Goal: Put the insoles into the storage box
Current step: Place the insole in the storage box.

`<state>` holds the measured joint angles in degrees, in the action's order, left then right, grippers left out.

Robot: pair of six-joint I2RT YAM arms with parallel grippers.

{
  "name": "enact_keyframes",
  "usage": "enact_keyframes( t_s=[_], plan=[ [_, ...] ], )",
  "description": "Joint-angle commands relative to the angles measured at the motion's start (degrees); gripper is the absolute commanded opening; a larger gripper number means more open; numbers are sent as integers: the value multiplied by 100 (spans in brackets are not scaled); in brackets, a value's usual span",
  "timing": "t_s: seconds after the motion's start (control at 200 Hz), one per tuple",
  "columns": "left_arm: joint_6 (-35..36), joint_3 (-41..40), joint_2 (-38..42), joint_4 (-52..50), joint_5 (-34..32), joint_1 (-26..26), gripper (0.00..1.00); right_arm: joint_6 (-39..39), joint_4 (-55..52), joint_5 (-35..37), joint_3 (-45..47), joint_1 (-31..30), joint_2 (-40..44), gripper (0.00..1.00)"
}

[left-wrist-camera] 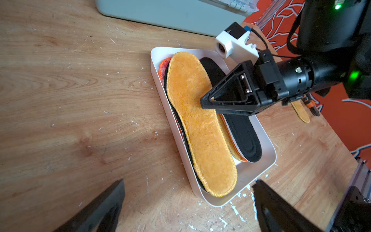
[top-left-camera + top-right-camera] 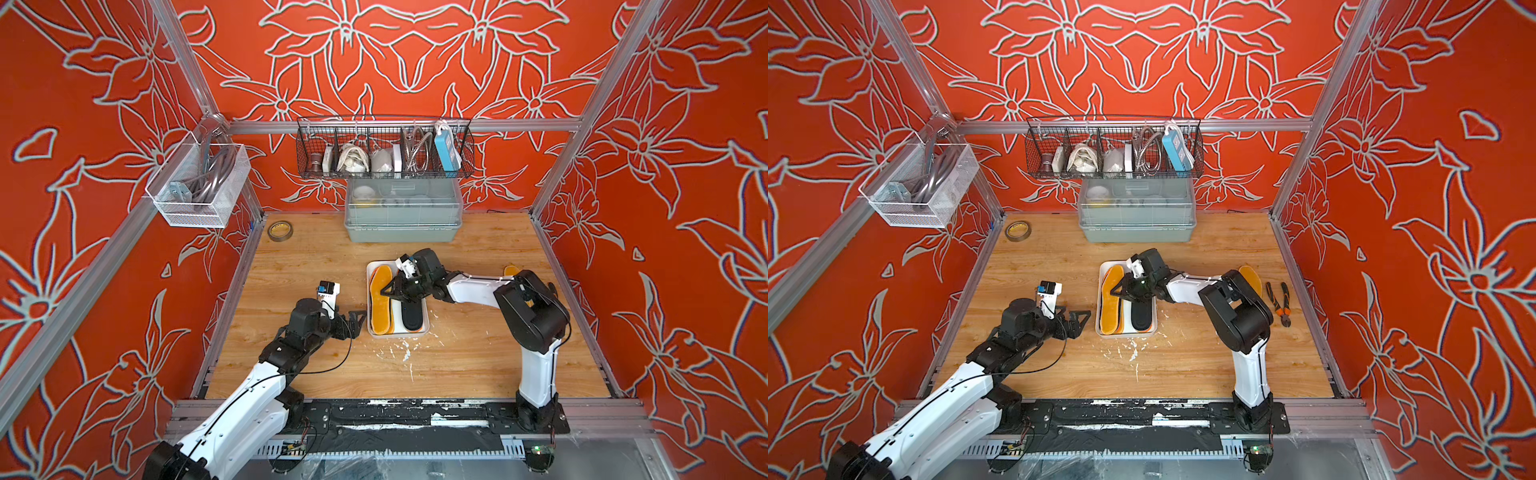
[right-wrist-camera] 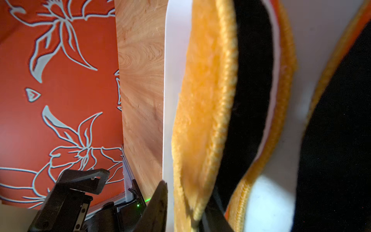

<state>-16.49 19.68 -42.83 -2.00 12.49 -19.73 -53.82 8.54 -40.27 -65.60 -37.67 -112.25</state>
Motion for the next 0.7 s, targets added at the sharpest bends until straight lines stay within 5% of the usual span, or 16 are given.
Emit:
enact_keyframes(
  t_s=[0.0, 0.365, 0.51, 0.696],
  plan=[
    [23, 27, 3, 41, -50, -22, 98, 491, -664, 278, -295, -90, 5, 31],
    [15, 24, -6, 40, -62, -22, 98, 938, -1759, 771, -828, -301, -50, 38],
    [21, 27, 3, 31, -65, -22, 98, 909, -1785, 745, -960, -344, -161, 28],
    [16, 36, 11, 11, -56, -20, 98, 953, -1815, 714, -1097, -361, -262, 27]
  ],
)
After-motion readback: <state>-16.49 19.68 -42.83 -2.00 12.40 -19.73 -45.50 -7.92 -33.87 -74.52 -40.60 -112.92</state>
